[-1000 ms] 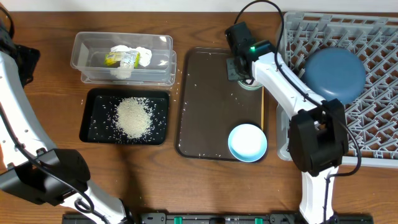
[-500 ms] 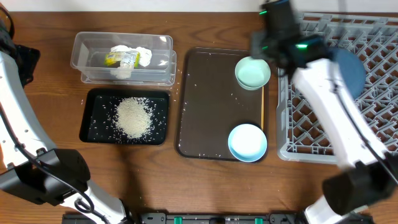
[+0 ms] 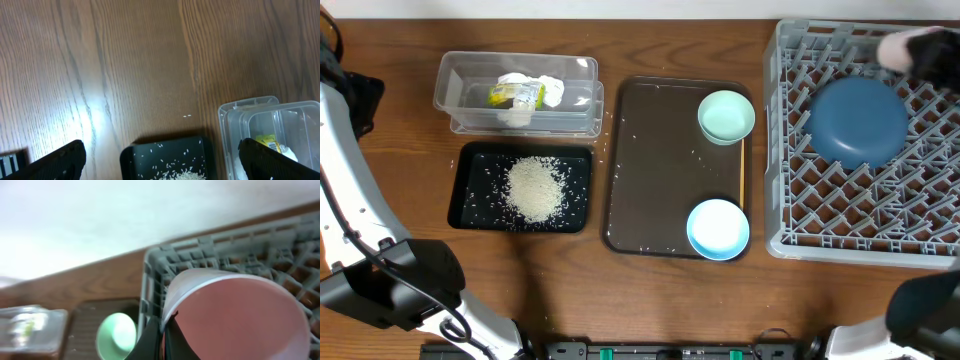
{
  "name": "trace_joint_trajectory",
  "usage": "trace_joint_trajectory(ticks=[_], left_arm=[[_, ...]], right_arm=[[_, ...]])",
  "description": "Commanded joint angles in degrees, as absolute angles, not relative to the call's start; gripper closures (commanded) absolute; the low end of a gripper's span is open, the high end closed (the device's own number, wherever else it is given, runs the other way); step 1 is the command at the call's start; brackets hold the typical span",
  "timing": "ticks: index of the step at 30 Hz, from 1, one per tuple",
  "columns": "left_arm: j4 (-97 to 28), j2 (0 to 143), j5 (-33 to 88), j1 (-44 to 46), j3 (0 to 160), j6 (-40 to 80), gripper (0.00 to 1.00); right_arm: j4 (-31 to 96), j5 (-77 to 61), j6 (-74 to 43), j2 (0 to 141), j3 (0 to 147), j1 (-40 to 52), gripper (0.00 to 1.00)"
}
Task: Sort waste into correct bins and load items into the dishwasher rack
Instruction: 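Lift the pink cup and carry it to the rack's right side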
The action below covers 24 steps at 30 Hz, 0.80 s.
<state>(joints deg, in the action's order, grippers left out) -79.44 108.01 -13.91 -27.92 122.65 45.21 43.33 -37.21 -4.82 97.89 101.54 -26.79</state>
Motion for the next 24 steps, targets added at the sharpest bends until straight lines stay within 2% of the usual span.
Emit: trace_joint_trajectory(ticks=[1, 8, 16, 20, 24], left_arm=[[-79.61, 108.36, -14.61, -27.94, 122.8, 45.32, 0.0], [-79.61, 108.36, -14.61, -27.94, 122.8, 45.32, 0.0], [-79.61, 108.36, -14.61, -27.94, 122.8, 45.32, 0.0], [-79.61, 108.36, -14.61, -27.94, 122.8, 45.32, 0.0], [-79.61, 108.36, -14.61, -27.94, 122.8, 45.32, 0.0]], right_arm=[[41.8, -58.46, -0.78, 100.82, 101.78, -32.45, 0.99], [38.39, -64.14, 1.17, 109.45, 101.78, -39.35, 0.99], [23.38, -83.46, -2.85, 121.97, 101.78, -42.76, 0.99], [17.34, -84.49, -9.82, 126.52, 101.78, -43.22, 0.99], [14.98, -84.44, -10.7, 128.95, 101.78, -43.64, 0.99]])
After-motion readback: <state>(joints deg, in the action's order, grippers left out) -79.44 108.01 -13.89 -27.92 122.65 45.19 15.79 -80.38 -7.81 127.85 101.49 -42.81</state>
